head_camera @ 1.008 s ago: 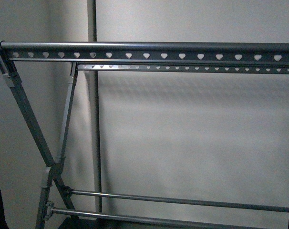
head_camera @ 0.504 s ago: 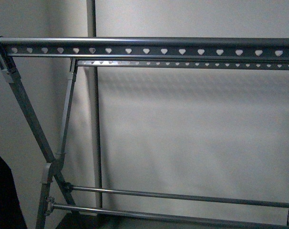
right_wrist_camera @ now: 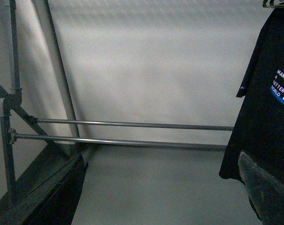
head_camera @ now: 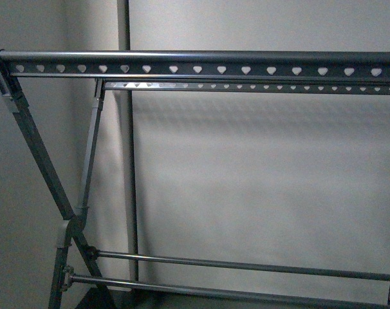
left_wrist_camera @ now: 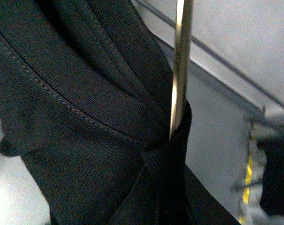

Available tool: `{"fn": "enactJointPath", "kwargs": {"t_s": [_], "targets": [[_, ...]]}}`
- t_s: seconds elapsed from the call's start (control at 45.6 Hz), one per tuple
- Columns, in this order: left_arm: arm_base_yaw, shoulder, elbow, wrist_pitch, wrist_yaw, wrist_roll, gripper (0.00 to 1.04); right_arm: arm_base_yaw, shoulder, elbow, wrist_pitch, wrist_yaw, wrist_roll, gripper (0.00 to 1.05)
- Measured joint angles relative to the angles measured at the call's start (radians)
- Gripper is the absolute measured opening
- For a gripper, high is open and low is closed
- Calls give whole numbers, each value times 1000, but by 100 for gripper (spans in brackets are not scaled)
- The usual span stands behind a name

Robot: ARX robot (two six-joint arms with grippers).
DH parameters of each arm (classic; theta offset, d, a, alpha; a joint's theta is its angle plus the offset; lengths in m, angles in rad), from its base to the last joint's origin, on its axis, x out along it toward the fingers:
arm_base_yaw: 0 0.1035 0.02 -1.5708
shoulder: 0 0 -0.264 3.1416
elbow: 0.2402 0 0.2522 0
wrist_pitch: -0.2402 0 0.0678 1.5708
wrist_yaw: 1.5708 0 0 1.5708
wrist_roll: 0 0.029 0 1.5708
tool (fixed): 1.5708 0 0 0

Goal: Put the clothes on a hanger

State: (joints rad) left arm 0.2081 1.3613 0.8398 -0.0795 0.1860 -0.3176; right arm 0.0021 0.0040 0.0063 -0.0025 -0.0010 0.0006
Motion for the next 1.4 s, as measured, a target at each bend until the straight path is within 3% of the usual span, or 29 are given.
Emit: {"fn": "enactJointPath", "kwargs": {"t_s": [0.153,0.307,0.373,0.482,0.548,0.658,0.745,1.03,1.403], "targets": [[-2,-98,-31,-149,243,245,4,0,0,0,0,0,0,97],[2,-113,-16,-71,470,539,5,0,0,0,0,0,0,97],[2,-113,24,-78,617,717,5,0,0,0,0,0,0,97],[4,-100,148,-312,846,1046,5,0,0,0,0,0,0,97],[-12,-76,240,-495,919,1244,5,0,0,0,0,0,0,97],[-80,-26,376,-761,937,1586,5,0,0,0,0,0,0,97],[-164,0,394,-702,943,1720,5,0,0,0,0,0,0,97],[-314,14,362,-301,887,1720,5,0,0,0,0,0,0,97],[-317,14,359,-278,888,1691,5,0,0,0,0,0,0,97]]}}
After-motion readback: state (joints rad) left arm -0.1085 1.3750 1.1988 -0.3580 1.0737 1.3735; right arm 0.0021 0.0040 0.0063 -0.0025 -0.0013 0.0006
